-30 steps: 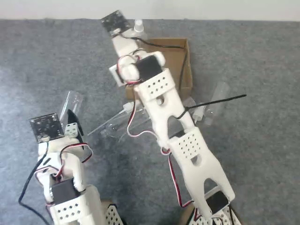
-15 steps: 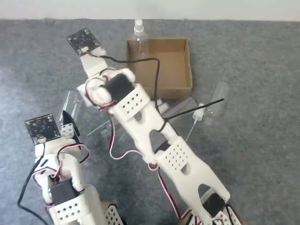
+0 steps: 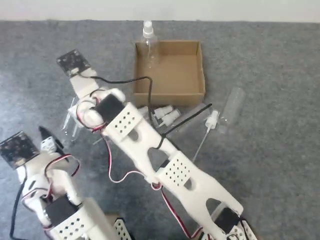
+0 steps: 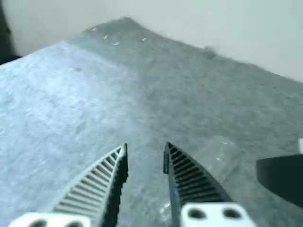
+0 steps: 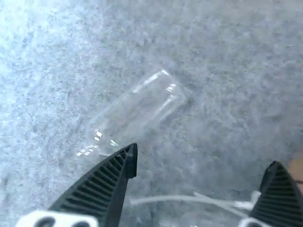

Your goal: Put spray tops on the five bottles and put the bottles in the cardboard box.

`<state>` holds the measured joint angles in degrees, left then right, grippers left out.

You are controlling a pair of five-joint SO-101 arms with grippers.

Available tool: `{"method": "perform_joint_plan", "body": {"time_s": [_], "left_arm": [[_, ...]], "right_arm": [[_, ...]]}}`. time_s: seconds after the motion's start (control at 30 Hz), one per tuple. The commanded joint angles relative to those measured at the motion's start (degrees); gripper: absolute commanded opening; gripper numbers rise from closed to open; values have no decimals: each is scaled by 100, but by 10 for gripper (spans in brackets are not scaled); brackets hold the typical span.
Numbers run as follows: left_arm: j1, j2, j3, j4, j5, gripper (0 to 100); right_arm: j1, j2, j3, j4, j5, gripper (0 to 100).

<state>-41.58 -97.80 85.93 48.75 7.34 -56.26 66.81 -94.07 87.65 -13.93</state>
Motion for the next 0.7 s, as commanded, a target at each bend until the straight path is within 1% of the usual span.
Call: {"method": "perform_joint_plan", "body": {"time_s": [0.0,0.1,0.2,0.5,0.67], "left_arm": [[-492,-114,-374,527,62,123],[-844,-114,-374,659,62,123],[-1029,-114,-374,765,62,123],[-1055,-114,-400,888,62,123],[-1055,-114,-400,888,62,123]], "right_arm": [[-207,57,-220,-532,-79,385],[-224,356,-220,-901,-105,385],[-242,567,-220,-1235,-114,385],[-462,1121,-220,-2141,-70,385],[-409,1481,-220,-2255,-70,385]]}}
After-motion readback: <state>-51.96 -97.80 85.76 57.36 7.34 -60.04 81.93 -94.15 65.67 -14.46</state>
